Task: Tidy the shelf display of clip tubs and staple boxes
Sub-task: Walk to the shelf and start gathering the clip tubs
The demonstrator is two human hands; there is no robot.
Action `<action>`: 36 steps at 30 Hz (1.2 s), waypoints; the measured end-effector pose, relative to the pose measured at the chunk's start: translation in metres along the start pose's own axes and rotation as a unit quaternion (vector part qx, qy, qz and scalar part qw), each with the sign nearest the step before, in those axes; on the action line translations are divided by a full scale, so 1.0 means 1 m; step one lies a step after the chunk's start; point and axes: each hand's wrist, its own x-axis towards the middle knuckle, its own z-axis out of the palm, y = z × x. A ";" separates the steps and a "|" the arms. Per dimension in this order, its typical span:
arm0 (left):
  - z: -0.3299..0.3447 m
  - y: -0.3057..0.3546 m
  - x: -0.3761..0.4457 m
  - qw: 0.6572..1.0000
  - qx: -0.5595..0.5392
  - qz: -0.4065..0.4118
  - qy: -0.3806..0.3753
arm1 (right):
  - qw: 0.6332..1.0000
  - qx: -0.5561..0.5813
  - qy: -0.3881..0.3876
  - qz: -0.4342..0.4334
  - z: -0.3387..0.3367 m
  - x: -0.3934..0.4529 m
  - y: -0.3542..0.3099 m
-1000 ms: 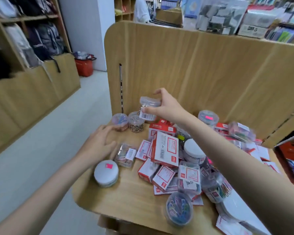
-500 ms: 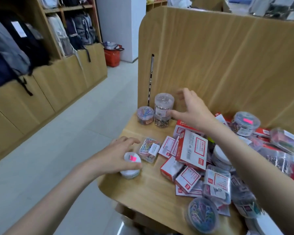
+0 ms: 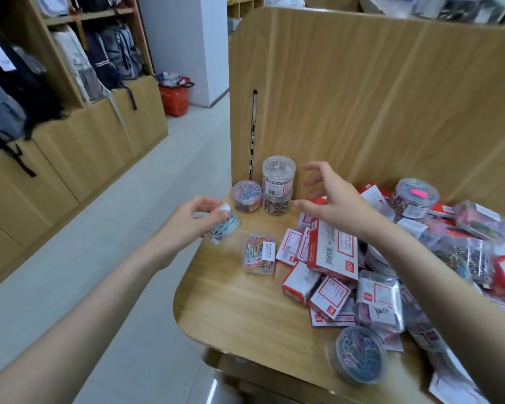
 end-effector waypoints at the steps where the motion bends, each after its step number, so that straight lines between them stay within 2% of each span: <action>1: 0.001 0.000 0.005 1.000 -0.007 -0.003 0.011 | 1.000 0.001 0.001 0.004 0.000 -0.001 0.001; 4: 0.005 -0.003 0.019 1.000 0.019 0.007 0.022 | 1.000 0.005 0.013 0.019 -0.004 -0.007 0.006; 7: 0.016 -0.009 0.033 0.990 0.127 0.055 0.031 | 0.999 0.002 0.031 0.031 -0.011 -0.013 0.012; 10: 0.030 -0.014 0.044 0.972 0.208 0.111 0.019 | 0.998 -0.016 0.049 0.047 -0.017 -0.019 0.019; 14: 0.034 -0.019 0.050 0.956 0.250 0.154 -0.004 | 0.996 -0.034 0.070 0.052 -0.022 -0.027 0.024; 17: 0.030 -0.021 0.046 0.954 0.246 0.166 -0.031 | 0.995 -0.045 0.077 0.054 -0.024 -0.030 0.024; 22: 0.027 -0.026 0.037 0.958 0.239 0.155 -0.014 | 0.995 -0.037 0.073 0.054 -0.023 -0.033 0.022; 26: 0.022 -0.025 0.031 0.952 0.272 0.125 -0.060 | 0.996 -0.035 0.071 0.045 -0.023 -0.035 0.018; 29: 0.019 -0.021 0.025 0.946 0.293 0.108 -0.088 | 0.994 -0.032 0.102 0.027 -0.031 -0.039 0.020; 32: 0.025 -0.011 0.020 0.940 0.301 0.152 -0.056 | 0.987 -0.069 0.142 0.031 -0.045 -0.045 0.025; 36: 0.047 0.009 0.015 0.945 0.218 0.242 -0.026 | 0.971 -0.161 0.156 0.083 -0.065 -0.059 0.036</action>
